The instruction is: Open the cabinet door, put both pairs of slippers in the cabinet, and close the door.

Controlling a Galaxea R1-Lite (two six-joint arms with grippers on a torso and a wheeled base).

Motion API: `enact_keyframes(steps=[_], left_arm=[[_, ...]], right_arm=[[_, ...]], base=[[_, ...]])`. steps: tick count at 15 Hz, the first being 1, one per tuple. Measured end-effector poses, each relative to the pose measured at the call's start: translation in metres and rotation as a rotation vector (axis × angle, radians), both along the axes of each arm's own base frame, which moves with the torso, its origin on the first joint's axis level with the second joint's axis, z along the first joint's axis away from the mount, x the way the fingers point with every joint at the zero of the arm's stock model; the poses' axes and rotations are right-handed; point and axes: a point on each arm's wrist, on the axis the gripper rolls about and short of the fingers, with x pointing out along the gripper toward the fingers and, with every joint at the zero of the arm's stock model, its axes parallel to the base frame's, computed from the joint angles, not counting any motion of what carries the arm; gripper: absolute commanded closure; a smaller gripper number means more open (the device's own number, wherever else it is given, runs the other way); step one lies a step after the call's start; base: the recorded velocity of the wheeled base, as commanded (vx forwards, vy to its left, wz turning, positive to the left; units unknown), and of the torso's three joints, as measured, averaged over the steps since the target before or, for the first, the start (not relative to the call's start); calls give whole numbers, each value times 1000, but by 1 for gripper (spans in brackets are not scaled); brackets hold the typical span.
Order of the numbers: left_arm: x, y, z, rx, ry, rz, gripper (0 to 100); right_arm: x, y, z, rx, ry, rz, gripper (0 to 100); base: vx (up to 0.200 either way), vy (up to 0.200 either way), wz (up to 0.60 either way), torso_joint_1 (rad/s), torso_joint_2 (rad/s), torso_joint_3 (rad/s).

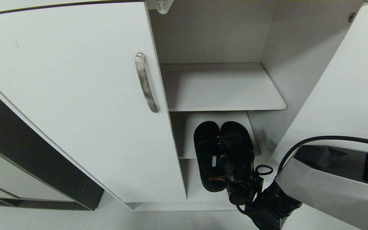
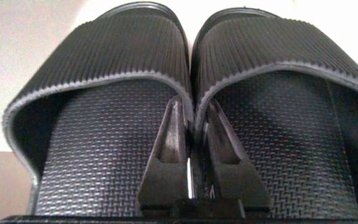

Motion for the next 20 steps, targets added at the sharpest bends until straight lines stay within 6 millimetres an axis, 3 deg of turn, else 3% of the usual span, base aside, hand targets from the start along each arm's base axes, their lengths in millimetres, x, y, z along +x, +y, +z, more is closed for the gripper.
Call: enact_keyframes(steps=[6,10,14,20], left_arm=[[0,0,0,0,0,0,100],[0,0,0,0,0,0,100],[0,0,0,0,0,0,100],[0,0,0,0,0,0,100]], right_arm=[[40,-2,5,12,-13,-65,100],[65,1,19,13,-13,-69,100],[78,8,26,28,-33,-74,100],[92,8,12,15,-24,-92,100]], base=[[0,0,0,0,0,0],[0,0,0,0,0,0],[0,0,0,0,0,0],[0,0,0,0,0,0]])
